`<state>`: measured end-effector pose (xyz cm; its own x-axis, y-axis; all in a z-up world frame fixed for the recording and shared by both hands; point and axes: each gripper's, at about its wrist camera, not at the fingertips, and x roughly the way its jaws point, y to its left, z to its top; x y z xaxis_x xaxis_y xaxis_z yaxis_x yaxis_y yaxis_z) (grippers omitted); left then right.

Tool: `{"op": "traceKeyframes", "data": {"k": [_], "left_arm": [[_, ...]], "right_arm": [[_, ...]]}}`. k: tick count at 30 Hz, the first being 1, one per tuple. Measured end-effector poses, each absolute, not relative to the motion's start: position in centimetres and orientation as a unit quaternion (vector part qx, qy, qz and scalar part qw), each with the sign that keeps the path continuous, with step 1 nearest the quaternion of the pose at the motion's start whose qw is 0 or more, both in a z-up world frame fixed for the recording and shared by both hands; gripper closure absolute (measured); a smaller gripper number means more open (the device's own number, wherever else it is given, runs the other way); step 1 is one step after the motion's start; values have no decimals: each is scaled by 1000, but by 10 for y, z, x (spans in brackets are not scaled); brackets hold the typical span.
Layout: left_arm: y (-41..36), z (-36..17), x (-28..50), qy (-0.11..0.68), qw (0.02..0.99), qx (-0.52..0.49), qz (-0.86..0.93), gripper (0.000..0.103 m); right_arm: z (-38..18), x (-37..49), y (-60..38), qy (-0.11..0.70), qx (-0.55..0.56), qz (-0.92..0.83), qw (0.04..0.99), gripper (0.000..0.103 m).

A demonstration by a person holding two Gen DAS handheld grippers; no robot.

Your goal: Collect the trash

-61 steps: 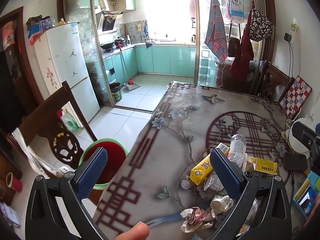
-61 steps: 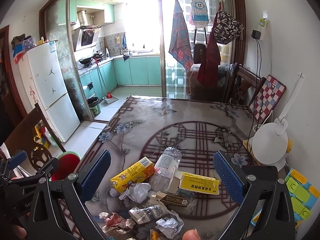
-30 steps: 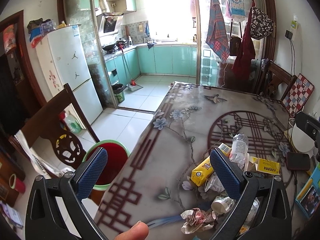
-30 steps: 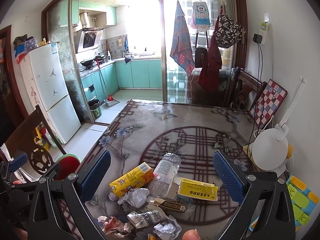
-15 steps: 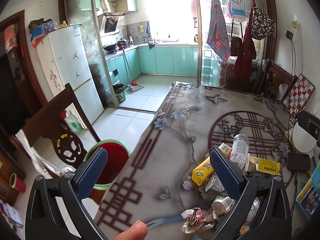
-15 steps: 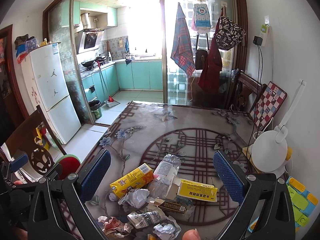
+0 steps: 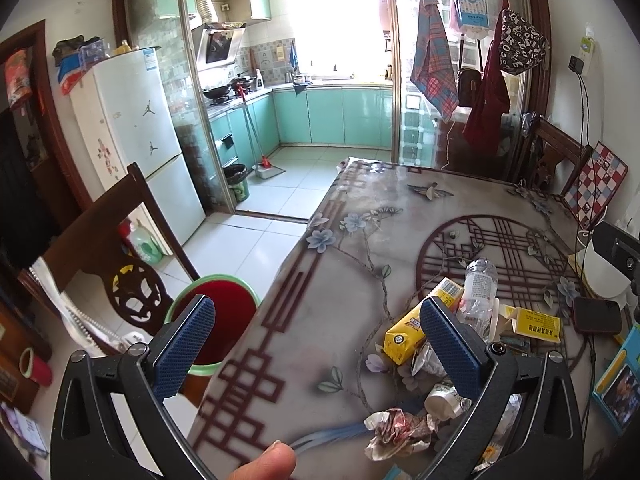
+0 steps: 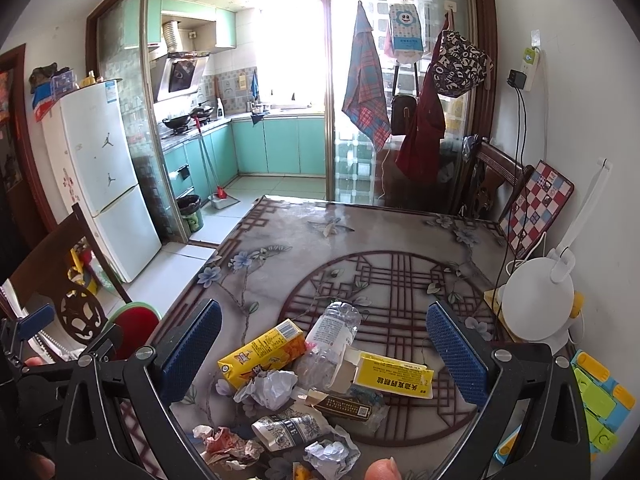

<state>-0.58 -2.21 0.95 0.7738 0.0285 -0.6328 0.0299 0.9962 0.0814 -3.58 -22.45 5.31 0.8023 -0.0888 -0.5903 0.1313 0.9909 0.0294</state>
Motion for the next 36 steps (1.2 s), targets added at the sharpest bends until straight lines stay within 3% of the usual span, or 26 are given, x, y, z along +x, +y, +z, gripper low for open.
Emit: {"op": "traceKeyframes", "data": {"k": [7,16,18,20,24,25,26,28,31,35,36], "left_arm": [[-29,-6,-16,335,926,78,-155,0],[-43,-113,-52,518,793,139,-287,1],[-45,-139,-59,558,765,139,-291,8],[-45,-158,-63,584,746,143,-286,37],[-44,-173,-66,602,736,122,-287,63],[-45,-171,-67,602,733,123,-292,82],[-44,-169,-67,604,731,123,-294,89],[-38,-158,-66,589,748,114,-284,97],[-24,-133,-60,563,779,103,-258,99],[-8,-101,-52,533,809,86,-234,100],[-6,-95,-50,527,814,80,-230,100]], "right_arm": [[44,-44,-237,303,57,4,951,0],[-10,-60,-255,392,37,54,918,0],[-27,-64,-254,413,18,52,909,0],[-41,-69,-251,427,5,55,903,0],[-63,-73,-249,465,21,84,881,1],[-68,-75,-247,475,28,105,873,1],[-72,-77,-242,481,29,123,867,1],[-83,-84,-228,491,8,165,855,2],[-104,-97,-200,511,-52,215,830,9],[-135,-100,-178,541,-91,233,803,41],[-144,-98,-176,547,-92,227,800,43]]}}
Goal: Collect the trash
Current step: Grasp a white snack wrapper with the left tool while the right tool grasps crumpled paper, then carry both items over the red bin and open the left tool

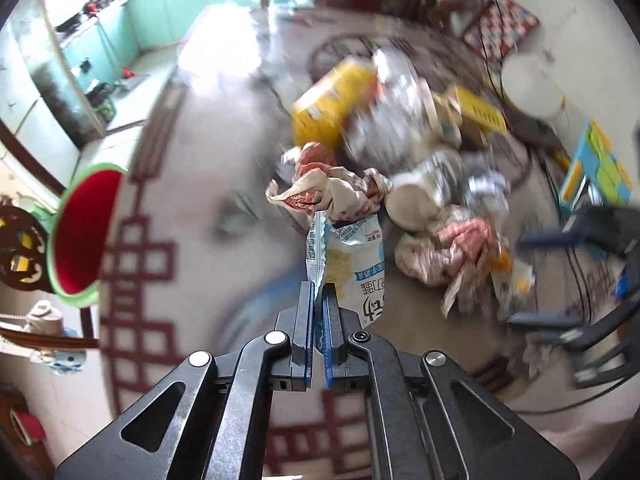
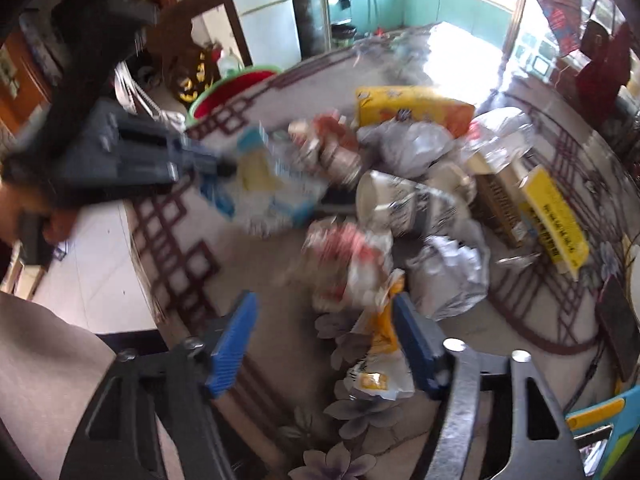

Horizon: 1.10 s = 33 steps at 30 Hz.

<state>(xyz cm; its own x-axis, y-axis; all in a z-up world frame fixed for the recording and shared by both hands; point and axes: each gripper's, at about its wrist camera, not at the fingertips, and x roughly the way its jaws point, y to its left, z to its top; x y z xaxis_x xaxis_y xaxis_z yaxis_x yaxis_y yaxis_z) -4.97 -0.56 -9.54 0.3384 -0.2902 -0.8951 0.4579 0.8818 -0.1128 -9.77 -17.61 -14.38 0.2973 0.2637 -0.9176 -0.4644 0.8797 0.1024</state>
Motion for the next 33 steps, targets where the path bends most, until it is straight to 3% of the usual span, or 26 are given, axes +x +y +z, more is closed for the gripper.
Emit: {"op": "traceKeyframes", "data": {"k": [6,7,8,12,25,33], "left_arm": [[16,-75,-30,509,832,50,-217,100],[14,-77,-28,506,833,46,-218,100],[16,-72,-28,503,835,43,-218,100],[13,-79,-6,490,843,36,-217,100],[45,-49,33,453,870,28,-192,100],[103,-61,70,464,871,18,-162,100]], "right_arm": [[-160,-76,-185,550,-22,201,810,45],[-161,-73,-188,551,-6,200,810,51],[-162,-69,-191,553,6,200,808,64],[-144,-63,-198,538,27,192,820,70],[-17,-35,-199,410,83,142,897,71],[3,14,-138,390,99,158,902,71]]}}
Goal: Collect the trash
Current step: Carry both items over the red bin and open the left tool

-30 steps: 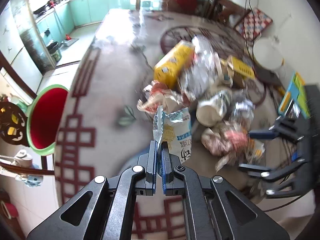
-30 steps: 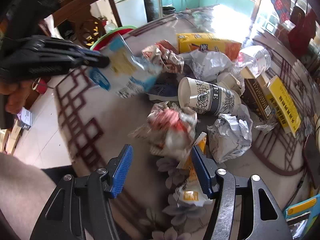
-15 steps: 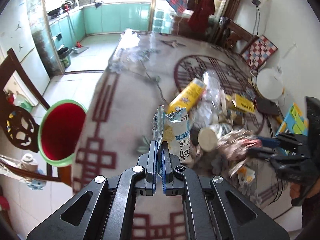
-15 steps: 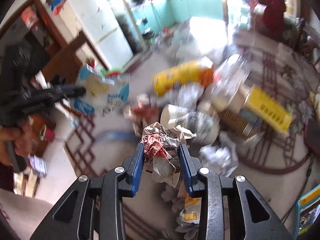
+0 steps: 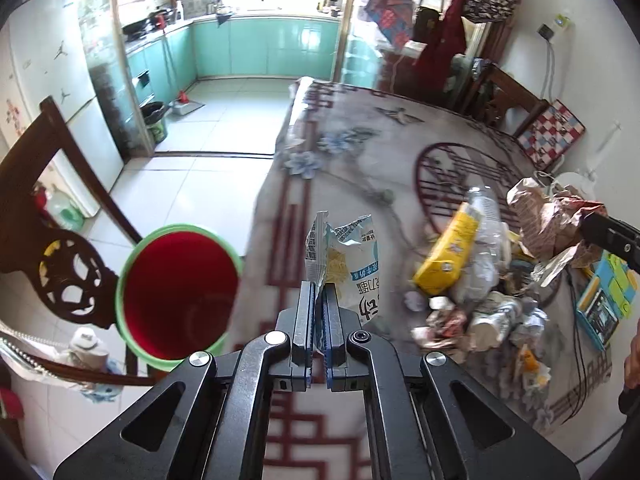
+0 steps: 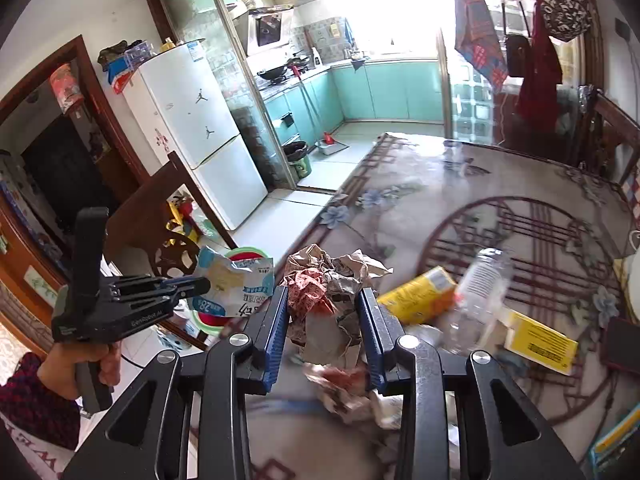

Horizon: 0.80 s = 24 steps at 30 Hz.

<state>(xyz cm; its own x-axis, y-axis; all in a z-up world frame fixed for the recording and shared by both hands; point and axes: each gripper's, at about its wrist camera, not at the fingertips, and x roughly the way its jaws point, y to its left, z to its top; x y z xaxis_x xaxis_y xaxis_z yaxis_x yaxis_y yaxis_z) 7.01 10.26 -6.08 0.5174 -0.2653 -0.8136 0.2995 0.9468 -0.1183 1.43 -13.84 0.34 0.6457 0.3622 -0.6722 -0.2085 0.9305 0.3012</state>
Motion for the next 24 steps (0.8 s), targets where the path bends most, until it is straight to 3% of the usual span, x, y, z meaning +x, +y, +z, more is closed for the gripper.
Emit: {"op": "traceKeyframes", "data": {"k": [12,24], "left_arm": [[217,-103,127,502,861,-6,-76,100],[267,-137,159,524,850,-26,-44,100]], "right_arm": [[-39,97,-8,420,107,207,877,71],[-96,152,60,470,100,228,847,70]]}}
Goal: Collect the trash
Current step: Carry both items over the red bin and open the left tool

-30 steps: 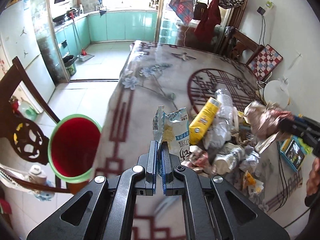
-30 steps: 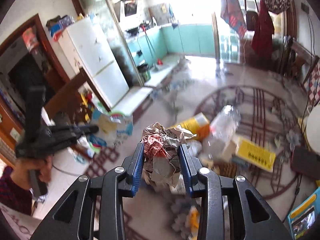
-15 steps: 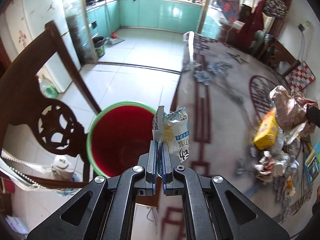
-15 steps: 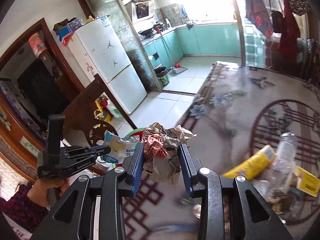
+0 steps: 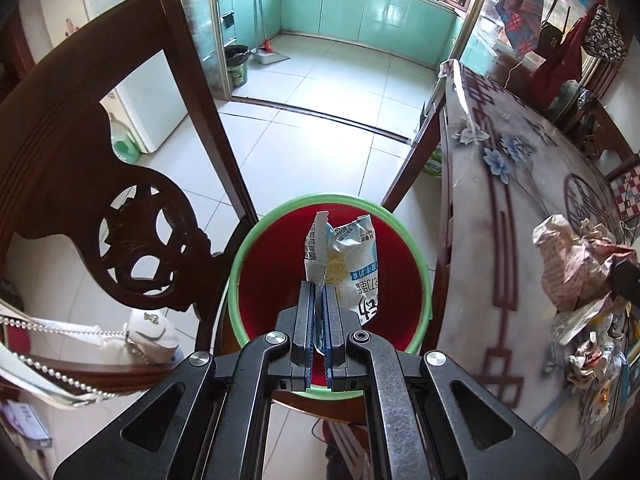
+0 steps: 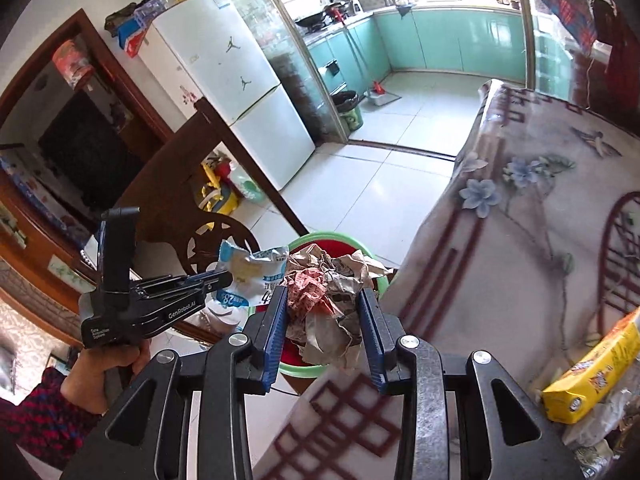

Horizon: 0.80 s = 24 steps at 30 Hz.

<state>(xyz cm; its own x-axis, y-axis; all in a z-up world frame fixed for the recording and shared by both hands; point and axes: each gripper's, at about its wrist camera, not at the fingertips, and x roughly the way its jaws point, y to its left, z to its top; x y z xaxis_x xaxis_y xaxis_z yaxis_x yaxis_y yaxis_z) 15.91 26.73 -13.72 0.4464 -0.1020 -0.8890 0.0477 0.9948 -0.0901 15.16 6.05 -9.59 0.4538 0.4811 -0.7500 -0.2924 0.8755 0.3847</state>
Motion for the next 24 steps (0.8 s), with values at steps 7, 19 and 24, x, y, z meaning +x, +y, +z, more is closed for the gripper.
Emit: {"op": "traceKeyframes", "data": {"k": [7,19,24], "left_arm": [[275,-146,169,530,847,-26,-39,100],[276,-146,176,527,849,-24,-36,100],[279,-146,177,526,850,-24,-29,83]], "right_arm": [[-111,164,79,483,97,234,838,69],[-117,171,90,480,91,232,841,67],[-119,173,92,477,95,229,843,61]]}}
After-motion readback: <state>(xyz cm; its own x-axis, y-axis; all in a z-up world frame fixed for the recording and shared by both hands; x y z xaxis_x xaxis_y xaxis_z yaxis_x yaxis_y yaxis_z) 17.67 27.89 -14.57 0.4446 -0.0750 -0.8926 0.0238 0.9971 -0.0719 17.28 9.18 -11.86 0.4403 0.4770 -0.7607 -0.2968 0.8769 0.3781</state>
